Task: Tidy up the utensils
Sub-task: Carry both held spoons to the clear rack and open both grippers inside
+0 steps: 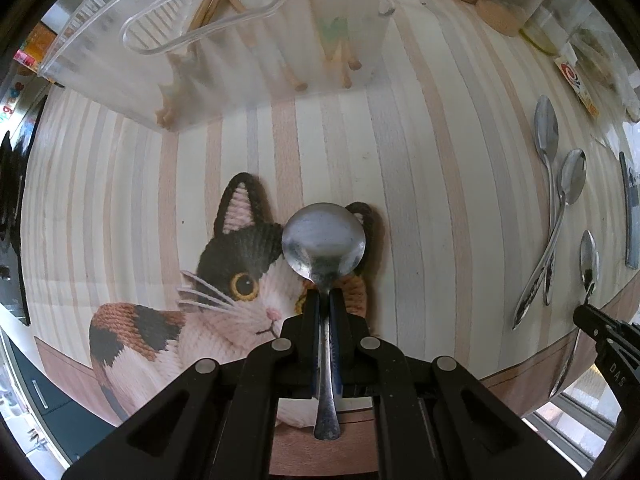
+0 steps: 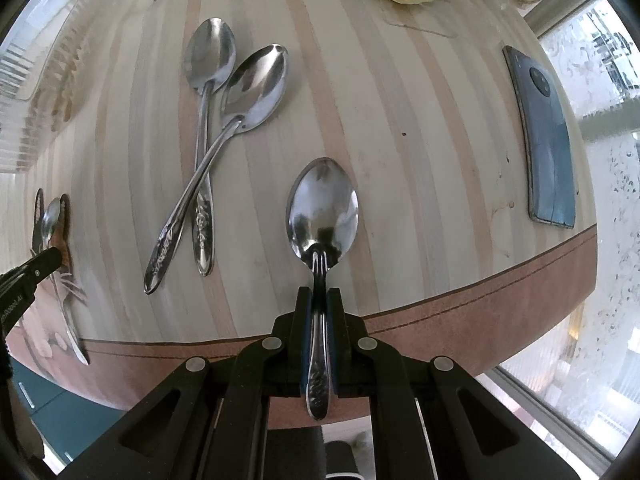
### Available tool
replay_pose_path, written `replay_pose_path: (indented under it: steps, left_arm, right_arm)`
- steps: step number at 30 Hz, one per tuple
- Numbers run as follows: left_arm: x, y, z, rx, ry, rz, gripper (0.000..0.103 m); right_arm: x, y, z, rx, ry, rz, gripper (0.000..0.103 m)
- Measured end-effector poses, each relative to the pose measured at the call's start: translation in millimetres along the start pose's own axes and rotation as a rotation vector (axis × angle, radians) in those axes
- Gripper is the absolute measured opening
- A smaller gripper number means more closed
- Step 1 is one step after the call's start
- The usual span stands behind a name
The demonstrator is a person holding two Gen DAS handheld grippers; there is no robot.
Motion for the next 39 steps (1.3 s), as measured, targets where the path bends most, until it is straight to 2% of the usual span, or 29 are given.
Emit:
replay_pose_path:
  steps: [8,10,11,16,21,26,31,39]
  left_arm:
    - [8,15,3,0.049,-0.043,-0.027,0.002]
    - [11,28,1,0.081,-0.054,-0.027,0.002]
    - [12,34,0,0.096,-0.062,-0.029,0.002]
    - [22,74,-9,0.184,-0.091,-0.01,0.002]
    - [29,115,-22,0.269,-0.102,0.007,0.002]
    - [20,147,-39,0.321,-0.078,0.044,0.002]
    - [-6,172,-69,0.373,-0.019,0.017,0.002]
    - [-87,184,-118,0.373,0.116,-0.057,0.002]
  right_arm:
    - [2,8,11,0.056,-0.05,-0.014,0.007]
    - [2,17,13,0.079,-0.059,-0.024,0.006]
    - [4,21,12,0.087,-0.062,-0.032,0.002]
    - [11,44,10,0.124,-0.077,-0.055,0.002]
    - [16,65,10,0.142,-0.12,-0.116,0.002]
    - [6,102,-1,0.191,-0.102,-0.181,0.002]
    - [-33,147,-34,0.258,-0.026,-0.254,0.002]
    - [-142,176,-101,0.321,0.13,-0.353,0.002]
Point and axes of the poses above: each gripper's, at about its wrist camera, not at the fingertips, and y roughly against the way its jaws point, x to its right, z to its underside, the point moved 9 cm from there along -y, roughly the way its jaws point, and after that the axes turned 8 degrees about -y, right-handed, at the moved point
